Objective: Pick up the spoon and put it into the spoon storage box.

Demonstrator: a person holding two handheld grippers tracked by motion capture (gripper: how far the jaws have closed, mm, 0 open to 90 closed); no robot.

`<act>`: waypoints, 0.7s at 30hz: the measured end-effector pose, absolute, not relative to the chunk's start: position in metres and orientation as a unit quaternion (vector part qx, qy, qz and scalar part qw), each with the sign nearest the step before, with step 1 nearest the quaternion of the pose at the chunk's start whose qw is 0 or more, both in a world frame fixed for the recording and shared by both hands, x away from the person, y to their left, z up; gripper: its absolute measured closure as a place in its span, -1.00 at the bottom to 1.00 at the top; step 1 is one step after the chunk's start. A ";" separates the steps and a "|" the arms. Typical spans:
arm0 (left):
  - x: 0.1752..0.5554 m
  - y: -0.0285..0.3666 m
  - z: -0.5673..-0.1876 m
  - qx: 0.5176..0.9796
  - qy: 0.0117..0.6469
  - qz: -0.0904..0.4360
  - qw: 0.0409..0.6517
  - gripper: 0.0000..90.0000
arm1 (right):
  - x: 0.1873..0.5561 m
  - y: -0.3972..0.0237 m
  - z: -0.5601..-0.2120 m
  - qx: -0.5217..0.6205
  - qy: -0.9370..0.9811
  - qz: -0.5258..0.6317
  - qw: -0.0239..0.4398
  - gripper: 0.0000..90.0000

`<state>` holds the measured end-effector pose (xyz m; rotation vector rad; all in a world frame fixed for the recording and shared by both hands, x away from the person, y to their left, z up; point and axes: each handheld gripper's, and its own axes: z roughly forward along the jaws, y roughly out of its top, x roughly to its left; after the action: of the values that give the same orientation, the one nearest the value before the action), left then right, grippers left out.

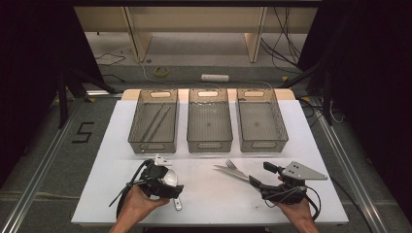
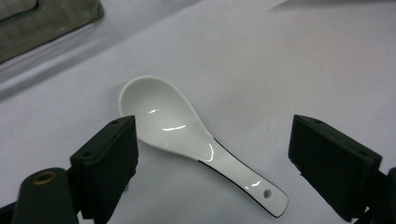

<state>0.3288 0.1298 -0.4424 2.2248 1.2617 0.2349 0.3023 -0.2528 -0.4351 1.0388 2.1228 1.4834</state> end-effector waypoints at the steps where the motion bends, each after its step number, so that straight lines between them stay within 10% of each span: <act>1: 0.329 0.130 -0.444 0.832 0.472 0.086 0.278 -0.65 | 0.302 -0.252 -0.435 0.367 0.750 0.523 0.174 -0.42; 21: 0.337 0.121 -0.469 0.845 0.486 0.066 0.214 -0.65 | 0.303 -0.248 -0.436 0.364 0.755 0.517 0.174 -0.42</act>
<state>0.3370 0.1206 -0.4693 2.3441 1.3494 0.1840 0.3029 -0.2475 -0.4360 1.0311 2.1403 1.4660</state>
